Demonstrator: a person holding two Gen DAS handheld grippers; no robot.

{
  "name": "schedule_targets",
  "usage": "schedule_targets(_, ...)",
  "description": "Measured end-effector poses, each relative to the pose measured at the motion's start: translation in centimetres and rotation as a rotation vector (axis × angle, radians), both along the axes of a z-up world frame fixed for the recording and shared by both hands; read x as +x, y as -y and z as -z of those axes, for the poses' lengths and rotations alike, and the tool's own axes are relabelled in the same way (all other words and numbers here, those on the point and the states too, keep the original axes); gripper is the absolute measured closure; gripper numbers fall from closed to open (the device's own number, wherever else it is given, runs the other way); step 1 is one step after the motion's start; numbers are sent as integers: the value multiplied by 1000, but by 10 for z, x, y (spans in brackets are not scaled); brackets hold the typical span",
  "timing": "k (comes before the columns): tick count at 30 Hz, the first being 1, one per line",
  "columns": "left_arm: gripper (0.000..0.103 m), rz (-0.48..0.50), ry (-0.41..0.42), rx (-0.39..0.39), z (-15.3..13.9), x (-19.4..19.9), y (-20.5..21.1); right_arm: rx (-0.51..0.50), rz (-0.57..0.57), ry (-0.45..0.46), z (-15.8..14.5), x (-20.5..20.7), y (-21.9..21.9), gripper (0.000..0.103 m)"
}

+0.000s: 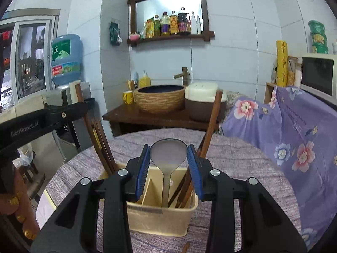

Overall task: Organize utensils
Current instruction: 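Open both tools to release the spoon and chopstick in the holder, then move both tools back toward the metal spoon and last chopstick, then grasp the metal spoon with the right tool while the left tool grasps the brown chopstick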

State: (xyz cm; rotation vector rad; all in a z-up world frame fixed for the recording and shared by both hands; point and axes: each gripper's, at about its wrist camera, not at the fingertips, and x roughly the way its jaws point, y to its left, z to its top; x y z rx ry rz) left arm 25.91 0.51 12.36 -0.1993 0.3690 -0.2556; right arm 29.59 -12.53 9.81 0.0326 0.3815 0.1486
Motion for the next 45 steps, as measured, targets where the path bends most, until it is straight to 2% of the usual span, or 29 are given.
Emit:
schedule_targets(5,95,10,-53,-2,22,4,1,-12,7,-24,20,-3,-2,66)
schedule_targets(9,95,4,-37,22,24,2,4,-12,8,-24,23,-5,-1,65)
schedule_targets(11,95,11,-36,25,23,0,4,-5,9,-22,23,-7,1,52)
schedule_targets(12,95,14,-37,22,23,-2,3,-1,13,-13,22,-10,3,40)
schedule_targets(13,94,19,-38,18,22,-3,2,0,16,-4,21,-12,3,37)
schedule_targets(15,90,29,-38,16,21,-9,0,-9,12,3,20,-19,4,38)
schedule_targets(17,75,37,-34,18,20,-20,-5,-17,-1,1,20,-30,5,38)
schedule_targets(18,60,36,-29,18,22,-26,-8,-21,-13,-4,21,-36,5,37)
schedule_targets(19,50,30,-24,24,24,-34,-12,-26,-33,-15,24,-43,6,38)
schedule_targets(21,45,20,-38,49,33,-45,-19,-40,-78,-45,31,-57,4,38)
schedule_targets(25,35,0,-137,75,64,-59,-36,-38,-185,-161,58,-85,-1,38)
schedule_targets(29,33,-60,-209,92,98,-74,-50,-47,-273,-289,97,-113,-16,38)
schedule_targets(31,29,-75,-236,97,112,-81,-54,-66,-289,-323,115,-125,-25,38)
schedule_targets(35,28,-109,-283,112,131,-94,-60,-76,-312,-399,142,-136,-39,40)
schedule_targets(45,26,-114,-302,99,137,-109,-66,-109,-296,-470,158,-130,-50,49)
